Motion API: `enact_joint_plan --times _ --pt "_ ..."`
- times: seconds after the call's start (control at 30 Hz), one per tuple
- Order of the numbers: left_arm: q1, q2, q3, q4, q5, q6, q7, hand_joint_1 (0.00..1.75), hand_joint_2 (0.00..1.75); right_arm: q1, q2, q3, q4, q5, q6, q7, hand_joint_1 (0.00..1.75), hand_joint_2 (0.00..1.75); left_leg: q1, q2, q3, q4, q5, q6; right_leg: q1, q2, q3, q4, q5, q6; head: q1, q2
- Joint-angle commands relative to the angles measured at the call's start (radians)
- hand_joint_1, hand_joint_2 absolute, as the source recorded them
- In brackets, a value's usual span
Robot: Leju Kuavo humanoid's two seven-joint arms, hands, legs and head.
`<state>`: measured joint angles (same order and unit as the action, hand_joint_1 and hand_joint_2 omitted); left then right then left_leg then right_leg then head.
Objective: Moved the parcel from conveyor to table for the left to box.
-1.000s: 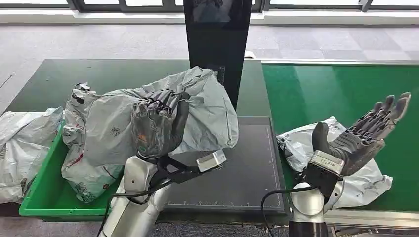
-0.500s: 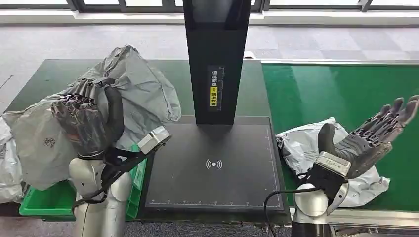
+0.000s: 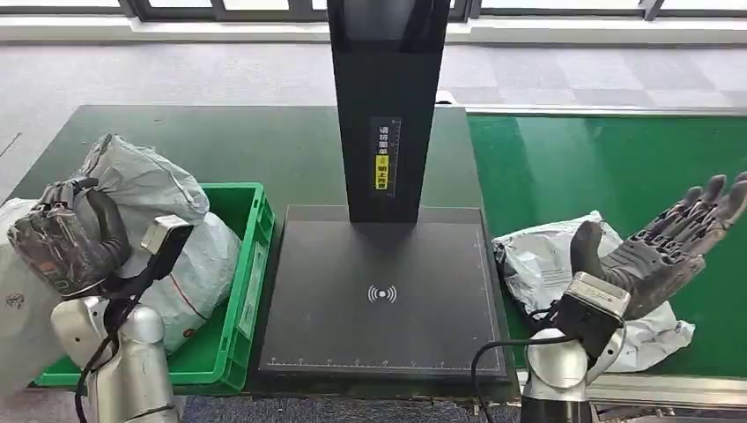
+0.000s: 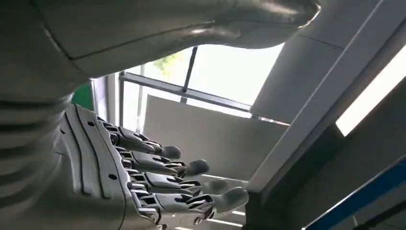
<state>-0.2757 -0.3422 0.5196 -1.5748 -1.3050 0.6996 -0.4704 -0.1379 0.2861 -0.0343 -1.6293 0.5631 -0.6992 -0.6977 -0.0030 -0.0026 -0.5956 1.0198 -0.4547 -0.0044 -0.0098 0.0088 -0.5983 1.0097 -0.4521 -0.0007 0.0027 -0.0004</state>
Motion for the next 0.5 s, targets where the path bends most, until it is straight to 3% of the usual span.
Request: enact_joint_plan --times 0.03,0.07,0.1,0.13,0.2,0.5 --pt "-0.065 -0.007 0.091 0.112 -0.017 -0.001 0.012 1.75 1.75 0.069 0.060 -0.031 -0.008 -0.006 0.001 0.000 0.00 1.75 0.001 -0.003 0.003 -0.003 0.001 -0.001 0.001 -0.004 0.004 -0.003 -0.001 0.000 0.000 0.000" --pt "-0.065 -0.007 0.091 0.112 -0.017 -0.001 0.012 1.75 1.75 0.069 0.060 -0.031 -0.008 -0.006 0.001 0.000 0.00 1.75 0.000 -0.003 0.002 -0.001 0.000 -0.001 0.000 -0.003 0.003 -0.001 -0.001 0.000 0.000 0.000" --pt "-0.065 -0.007 0.091 0.112 -0.017 -0.001 0.012 0.00 1.75 0.069 0.060 -0.031 -0.008 -0.006 0.001 0.000 0.00 1.75 0.001 -0.003 0.003 -0.002 0.000 -0.001 0.001 -0.004 0.004 -0.002 -0.001 0.000 0.000 0.000" --pt "-0.048 -0.007 0.034 0.132 -0.070 -0.001 0.086 0.00 1.75 0.070 0.058 -0.033 -0.001 -0.003 0.001 0.000 0.00 1.75 0.001 -0.002 0.002 -0.002 0.000 -0.001 0.001 -0.003 0.003 -0.001 -0.001 0.000 0.000 0.000" --pt "-0.049 -0.007 0.017 0.143 -0.070 -0.001 0.100 0.00 1.75 0.076 0.058 -0.030 -0.004 -0.002 0.001 0.000 0.00 1.75 0.001 -0.004 0.002 -0.002 0.000 -0.001 0.001 -0.004 0.004 -0.002 -0.001 0.000 0.000 0.000" --pt "-0.041 -0.007 0.035 0.108 -0.017 -0.001 0.067 0.00 1.75 0.050 0.052 -0.054 0.104 0.010 0.001 0.000 0.00 1.75 0.001 -0.002 0.004 -0.003 0.000 -0.001 0.001 -0.003 0.004 -0.003 0.000 0.000 0.000 0.000"
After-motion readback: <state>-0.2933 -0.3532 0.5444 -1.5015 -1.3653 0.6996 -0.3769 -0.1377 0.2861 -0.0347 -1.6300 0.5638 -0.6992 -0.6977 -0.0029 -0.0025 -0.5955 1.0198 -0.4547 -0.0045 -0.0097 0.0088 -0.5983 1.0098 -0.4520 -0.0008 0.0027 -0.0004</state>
